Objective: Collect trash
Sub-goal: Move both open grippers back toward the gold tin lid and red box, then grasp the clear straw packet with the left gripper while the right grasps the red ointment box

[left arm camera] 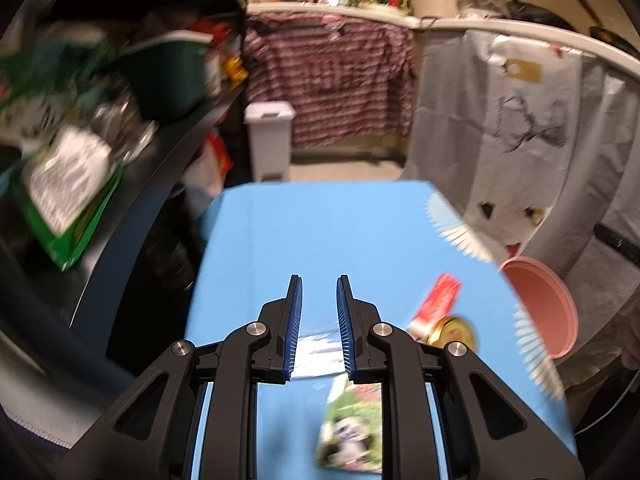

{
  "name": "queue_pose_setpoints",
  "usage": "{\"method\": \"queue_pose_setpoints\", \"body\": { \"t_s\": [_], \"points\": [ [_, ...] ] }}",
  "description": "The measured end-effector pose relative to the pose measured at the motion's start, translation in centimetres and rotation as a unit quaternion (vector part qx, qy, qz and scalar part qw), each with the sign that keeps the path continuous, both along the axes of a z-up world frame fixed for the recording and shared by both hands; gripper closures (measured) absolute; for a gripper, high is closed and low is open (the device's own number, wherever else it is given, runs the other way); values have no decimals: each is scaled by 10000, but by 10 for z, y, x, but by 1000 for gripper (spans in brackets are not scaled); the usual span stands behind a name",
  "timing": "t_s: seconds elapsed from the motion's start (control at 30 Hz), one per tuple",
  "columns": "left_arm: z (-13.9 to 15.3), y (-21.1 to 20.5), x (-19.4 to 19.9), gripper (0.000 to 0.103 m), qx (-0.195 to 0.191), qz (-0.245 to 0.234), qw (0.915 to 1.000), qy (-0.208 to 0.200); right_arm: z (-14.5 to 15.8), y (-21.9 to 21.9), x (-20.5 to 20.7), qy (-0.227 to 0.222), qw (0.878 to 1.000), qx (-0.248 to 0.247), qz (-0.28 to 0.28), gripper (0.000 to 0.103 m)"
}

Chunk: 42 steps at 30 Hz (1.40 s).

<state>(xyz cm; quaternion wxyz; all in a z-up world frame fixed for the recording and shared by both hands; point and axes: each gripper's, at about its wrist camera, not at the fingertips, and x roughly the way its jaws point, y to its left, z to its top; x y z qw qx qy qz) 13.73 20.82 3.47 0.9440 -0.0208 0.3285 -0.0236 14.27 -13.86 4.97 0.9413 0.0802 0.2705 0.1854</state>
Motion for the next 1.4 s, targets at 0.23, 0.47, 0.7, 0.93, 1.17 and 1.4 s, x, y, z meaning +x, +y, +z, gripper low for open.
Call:
{"method": "queue_pose_setpoints", "body": {
  "t_s": [0.23, 0.47, 0.7, 0.93, 1.17, 1.4],
  "points": [
    [-27, 27, 7, 85, 93, 133, 9996, 216, -29, 55, 23, 498, 9977, 145, 440, 62],
    [-40, 34, 13, 85, 107, 78, 9994, 314, -71, 87, 49, 1138, 9920, 184, 514, 52],
    [-52, 40, 22, 85, 53, 63, 9992, 391, -107, 115, 75, 1830, 9808, 155, 661, 45],
    [-73, 48, 38, 79, -108, -11, 9975, 697, -136, 133, 101, 2455, 9673, 142, 618, 42],
    [-96, 42, 52, 62, -11, -161, 9957, 915, -144, 149, 119, 2467, 9664, 90, 713, 42],
    [-108, 36, 65, 62, -57, -269, 9944, 1022, -140, 163, 118, 2255, 9694, -391, 890, 42]
  ]
}}
